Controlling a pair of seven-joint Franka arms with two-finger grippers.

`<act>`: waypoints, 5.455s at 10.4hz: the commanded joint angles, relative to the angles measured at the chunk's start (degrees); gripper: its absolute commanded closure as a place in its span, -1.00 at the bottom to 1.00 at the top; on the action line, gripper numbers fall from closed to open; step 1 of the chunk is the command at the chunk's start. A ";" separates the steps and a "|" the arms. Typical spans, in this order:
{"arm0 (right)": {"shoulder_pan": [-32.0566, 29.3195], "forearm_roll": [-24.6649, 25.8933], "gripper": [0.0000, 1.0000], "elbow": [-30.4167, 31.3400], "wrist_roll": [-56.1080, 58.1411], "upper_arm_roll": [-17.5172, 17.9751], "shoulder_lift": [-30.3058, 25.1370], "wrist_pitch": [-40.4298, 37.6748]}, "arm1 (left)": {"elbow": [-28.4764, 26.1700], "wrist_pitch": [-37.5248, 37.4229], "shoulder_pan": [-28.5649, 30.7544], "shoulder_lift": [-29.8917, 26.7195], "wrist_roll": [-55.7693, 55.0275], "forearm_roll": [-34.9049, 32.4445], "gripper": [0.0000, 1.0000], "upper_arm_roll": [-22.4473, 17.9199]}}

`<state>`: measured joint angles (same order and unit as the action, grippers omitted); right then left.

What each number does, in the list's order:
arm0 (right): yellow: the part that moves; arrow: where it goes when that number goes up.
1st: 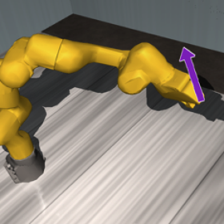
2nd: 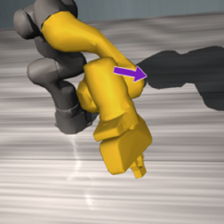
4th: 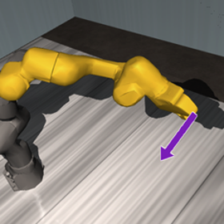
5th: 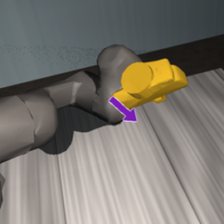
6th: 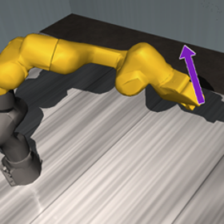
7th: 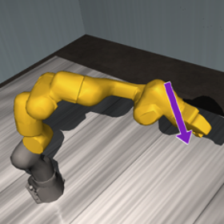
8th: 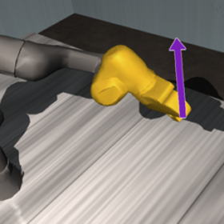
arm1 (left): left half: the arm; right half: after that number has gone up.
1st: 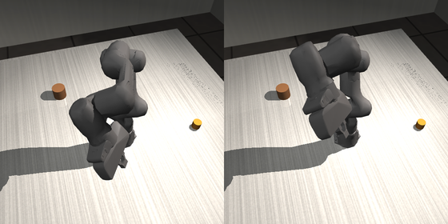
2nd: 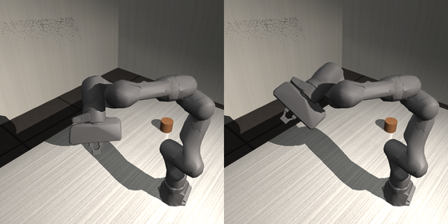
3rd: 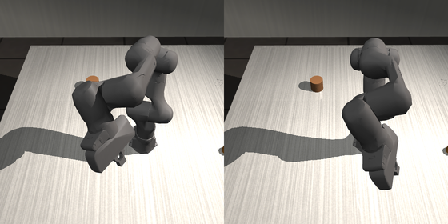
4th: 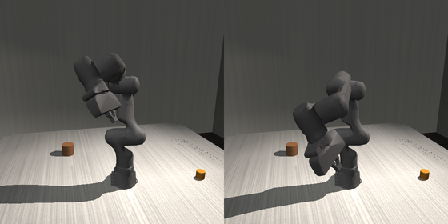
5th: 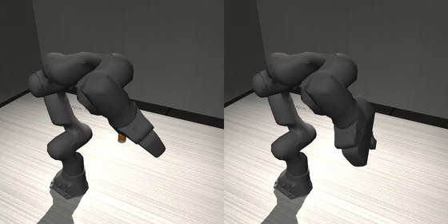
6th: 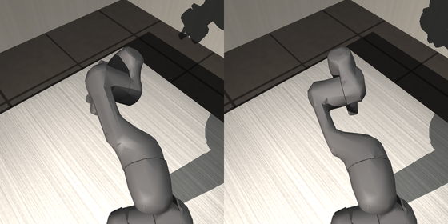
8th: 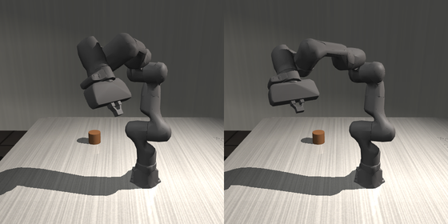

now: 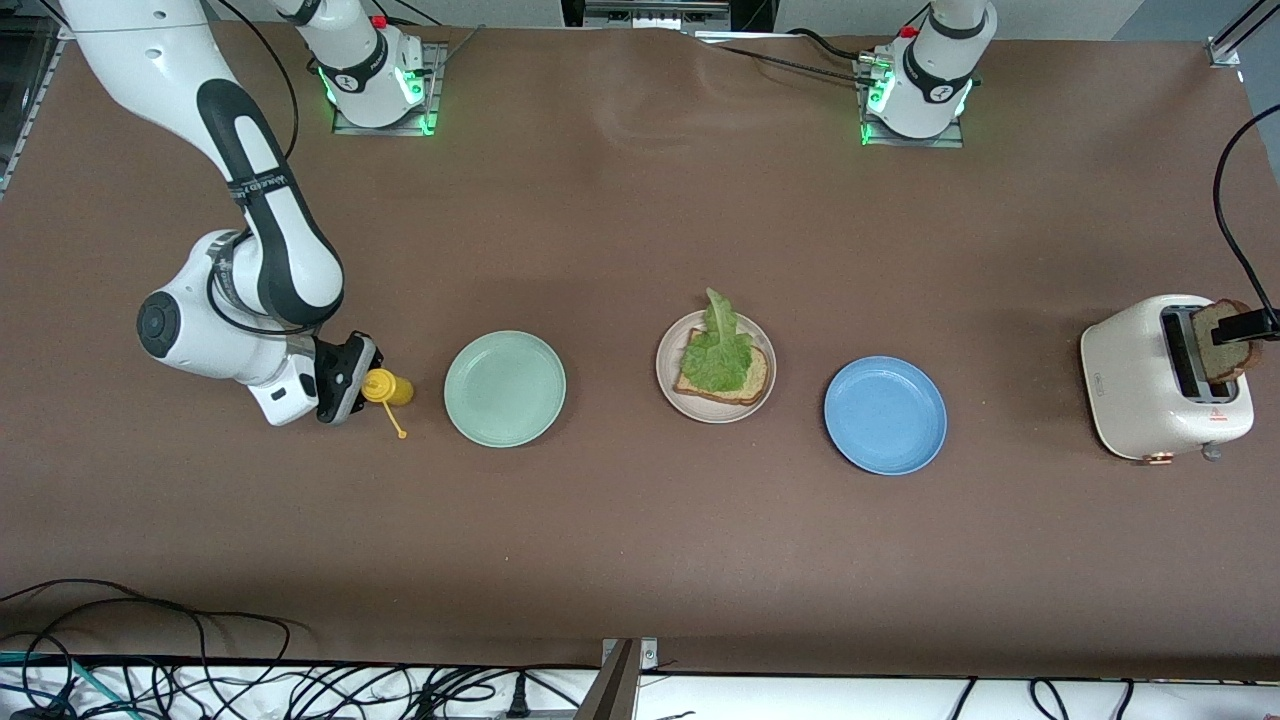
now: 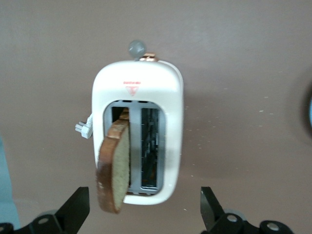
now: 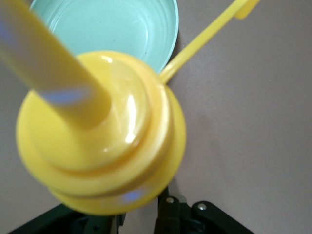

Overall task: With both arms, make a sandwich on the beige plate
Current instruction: 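Set the mustard down with the right gripper while the left gripper grasps toast, then lift the toast from the toaster with the left gripper while the right gripper withdraws, then lower the toast onto the lettuce with the left gripper and open it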

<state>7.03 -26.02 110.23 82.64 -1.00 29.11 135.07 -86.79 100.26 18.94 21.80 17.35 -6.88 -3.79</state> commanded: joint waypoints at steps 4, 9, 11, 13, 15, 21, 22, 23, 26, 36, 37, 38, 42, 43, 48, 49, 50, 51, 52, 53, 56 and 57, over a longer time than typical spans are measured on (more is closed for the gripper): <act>-1.32 -2.19 0.69 -0.81 2.17 2.58 1.74 3.18 | 1.01 0.20 4.00 6.06 1.37 -2.18 -0.93 0.71; -2.02 -2.28 -0.54 -0.81 2.08 2.58 1.65 2.48 | 0.57 -0.24 4.80 5.98 4.18 -2.26 1.00 0.63; -2.20 -2.45 -0.76 -0.81 1.65 2.49 0.95 2.30 | 0.66 -0.33 4.80 5.54 4.18 -2.18 1.00 0.63; -2.63 -2.54 -1.00 -0.81 1.21 2.32 -0.02 0.48 | 1.10 -0.42 4.80 5.36 4.27 -2.18 1.00 0.63; -2.99 -2.54 -1.00 -0.46 -1.68 0.83 -2.82 -3.91 | 1.19 -0.94 4.71 2.57 4.18 -2.26 1.00 0.80; -2.99 -2.19 -1.00 -0.46 -13.11 -4.01 -8.19 -17.63 | 7.76 -13.14 3.83 -1.84 4.36 -2.18 1.00 8.60; -2.99 -2.10 -1.00 -0.46 -14.95 -4.53 -8.80 -19.39 | 8.04 -14.55 3.83 -1.85 4.45 -2.00 1.00 11.84; -2.99 -1.93 -1.00 -0.46 -18.36 -4.80 -10.03 -20.62 | 8.04 -16.48 3.83 -1.85 4.36 -2.00 1.00 15.79; -2.99 0.43 -1.00 -0.98 -31.88 -5.16 -13.37 -22.66 | 7.34 -17.73 1.56 -0.27 3.74 -0.43 1.00 22.24; -3.78 20.93 -1.00 -6.24 -83.16 3.98 -21.02 -35.36 | 7.25 -13.35 -15.49 20.02 -0.91 46.83 1.00 22.16; -3.78 22.58 -1.00 -8.78 -87.52 4.07 -21.03 -39.58 | 7.08 -11.77 -16.99 22.82 -0.04 52.87 1.00 22.16; -3.87 25.55 -1.00 -10.55 -90.78 5.20 -21.11 -43.01 | 7.08 -10.01 -17.18 25.46 0.14 56.76 1.00 22.16; -4.31 28.57 -1.00 -13.19 -92.40 7.50 -21.74 -48.58 | 7.16 -5.16 -17.53 34.00 14.95 61.89 1.00 21.81; -4.40 28.05 -1.00 -13.37 -92.40 7.50 -21.38 -47.98 | 7.25 -5.16 -17.62 33.93 15.26 61.46 1.00 21.46; -6.15 27.61 -1.00 -15.57 -91.88 7.06 -20.06 -46.47 | 7.08 -4.73 -17.88 33.66 15.70 60.58 -1.00 19.35; -6.07 27.69 -1.00 -15.83 -91.96 7.06 -19.89 -46.65 | 7.25 -4.72 -17.79 33.58 15.70 58.92 -1.00 19.08; -5.98 27.69 -1.00 -15.84 -92.31 7.06 -19.88 -46.56 | 7.60 -4.72 -17.88 32.97 15.61 56.64 -1.00 18.30; -5.80 27.78 -1.00 -15.92 -92.75 7.24 -19.88 -46.74 | 7.86 -4.72 -17.10 32.26 15.61 52.97 -1.00 18.12; -5.63 28.04 -1.00 -15.92 -92.75 7.32 -19.97 -46.83 | 7.87 -4.72 -16.65 30.17 15.61 47.97 -1.00 17.94; -5.63 27.96 -1.00 -15.84 -92.84 7.33 -20.06 -46.91 | 8.04 -4.81 -16.39 28.41 15.35 43.22 -1.00 17.94; -5.72 28.57 -1.00 -15.84 -92.57 7.24 -19.71 -46.83 | 8.13 -4.99 -15.86 25.33 14.65 39.15 -1.00 17.07; -5.54 28.57 -1.00 -15.84 -92.75 7.32 -19.71 -46.83 | 8.13 -4.99 -15.95 23.40 13.16 36.87 -1.00 16.80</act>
<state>1.52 1.40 96.00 -9.24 5.82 8.63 89.06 -77.55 95.56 3.22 48.65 31.85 33.40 13.71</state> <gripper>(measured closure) 0.000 0.000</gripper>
